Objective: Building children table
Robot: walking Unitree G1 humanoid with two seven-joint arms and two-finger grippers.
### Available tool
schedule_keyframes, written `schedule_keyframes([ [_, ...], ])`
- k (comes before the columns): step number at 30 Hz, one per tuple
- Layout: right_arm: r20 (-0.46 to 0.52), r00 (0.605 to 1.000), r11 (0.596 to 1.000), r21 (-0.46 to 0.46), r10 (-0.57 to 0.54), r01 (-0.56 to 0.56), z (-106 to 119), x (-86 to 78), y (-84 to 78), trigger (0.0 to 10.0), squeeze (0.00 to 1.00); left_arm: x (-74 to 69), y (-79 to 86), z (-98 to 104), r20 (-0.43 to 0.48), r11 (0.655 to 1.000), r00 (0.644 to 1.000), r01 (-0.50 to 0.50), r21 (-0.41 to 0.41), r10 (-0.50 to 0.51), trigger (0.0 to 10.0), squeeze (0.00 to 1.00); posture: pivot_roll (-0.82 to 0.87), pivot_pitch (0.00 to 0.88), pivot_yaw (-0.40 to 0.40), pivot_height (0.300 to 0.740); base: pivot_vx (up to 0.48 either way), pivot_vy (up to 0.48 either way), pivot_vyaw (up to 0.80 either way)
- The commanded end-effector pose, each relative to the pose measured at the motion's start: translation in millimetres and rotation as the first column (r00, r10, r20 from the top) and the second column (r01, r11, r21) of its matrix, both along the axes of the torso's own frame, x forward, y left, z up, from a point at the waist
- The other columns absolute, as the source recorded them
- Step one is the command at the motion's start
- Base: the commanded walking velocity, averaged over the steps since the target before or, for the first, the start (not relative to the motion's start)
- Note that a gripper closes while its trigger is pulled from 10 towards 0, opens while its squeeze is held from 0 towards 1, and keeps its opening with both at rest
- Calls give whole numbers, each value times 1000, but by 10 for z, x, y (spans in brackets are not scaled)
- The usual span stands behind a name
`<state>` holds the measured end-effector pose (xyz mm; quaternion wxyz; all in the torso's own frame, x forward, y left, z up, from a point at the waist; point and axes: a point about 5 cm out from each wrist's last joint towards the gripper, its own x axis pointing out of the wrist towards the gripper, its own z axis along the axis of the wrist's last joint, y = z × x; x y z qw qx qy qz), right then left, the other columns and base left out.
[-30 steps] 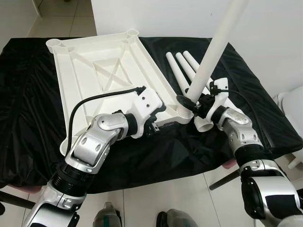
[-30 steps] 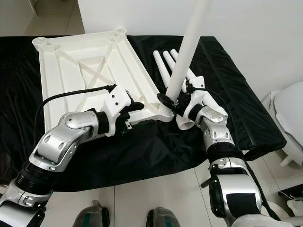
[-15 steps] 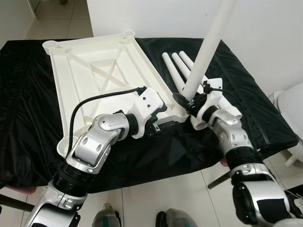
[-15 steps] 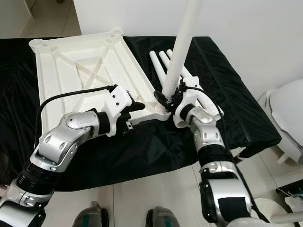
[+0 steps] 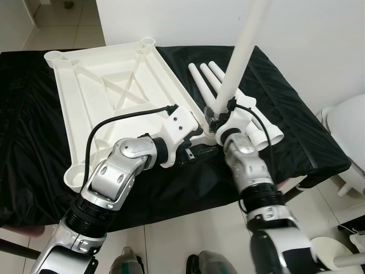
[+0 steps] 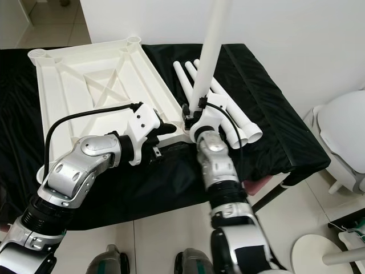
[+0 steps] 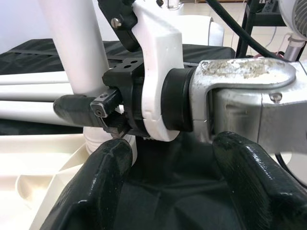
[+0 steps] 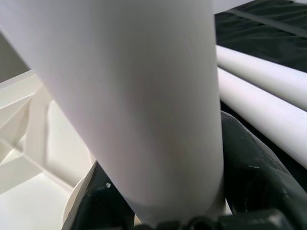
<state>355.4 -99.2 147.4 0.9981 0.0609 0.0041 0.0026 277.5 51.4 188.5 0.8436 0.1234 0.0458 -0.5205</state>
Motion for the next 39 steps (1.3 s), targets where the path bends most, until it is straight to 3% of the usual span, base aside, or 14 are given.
schedule_keyframes([
  [1,4,999,998,48,-32,32,31,-1,-13,10000,0,9,-4,-4,2,1000,1000,-24,3,24,10000,0,-36,0,-43,740,0,0,0],
  [8,-10,1000,999,41,-23,23,20,0,-37,10000,0,4,2,-11,1,1000,1000,-28,4,28,10000,0,-27,0,-53,740,0,0,0],
  [9,-7,1000,999,36,-21,22,21,-1,-44,10000,561,5,1,-12,2,1000,1000,-29,4,29,10000,0,-27,0,-54,740,0,0,0],
  [10,-7,1000,999,36,-21,22,21,-1,-44,10000,561,5,1,-12,2,1000,1000,-29,4,29,10000,0,-27,0,-54,740,0,0,0],
  [11,2,1000,999,45,-1,1,27,-5,-40,10000,1000,5,1,-11,3,1000,1000,-29,4,29,10000,0,-27,0,-54,740,0,0,0],
  [15,33,996,993,71,87,-90,65,-4,-47,10000,1000,3,-5,-15,4,1000,1000,-27,4,27,10000,0,-30,0,-55,740,0,0,0],
  [20,75,968,970,18,240,-242,128,-1,-119,10000,1000,0,-13,-13,4,1000,1000,-22,3,22,10000,0,-32,0,-53,740,0,0,0],
  [21,65,955,958,-7,288,-288,122,8,-179,10000,651,-1,-16,-12,5,1000,1000,-20,3,20,10000,0,-35,0,-53,740,0,0,0],
  [23,56,947,949,-24,316,-315,116,13,-221,10000,651,-1,-18,-12,5,1000,1000,-19,4,19,10000,0,-35,0,-53,740,0,0,0],
  [24,42,934,935,-28,354,-353,99,18,-272,10000,0,1,-19,-12,5,1000,1000,-19,3,19,10000,0,-36,0,-52,740,0,0,0],
  [27,31,914,914,-69,404,-401,75,16,-337,10000,0,3,-20,-12,5,1000,1000,-18,3,18,10000,0,-36,0,-51,740,0,0,0],
  [28,7,878,872,-120,478,-474,18,-1,-437,10000,0,4,-23,-10,6,1000,1000,-17,3,17,10000,0,-38,0,-48,740,0,0,0],
  [32,-38,841,829,-145,540,-540,-64,-17,-562,10000,0,7,-28,-7,7,1000,1000,-15,3,15,10000,0,-40,0,-47,740,0,0,0],
  [39,-52,820,799,-197,570,-568,-56,16,-722,10000,0,9,-30,3,9,1000,1000,-14,1,14,10000,0,-45,0,-42,740,0,0,0],
])
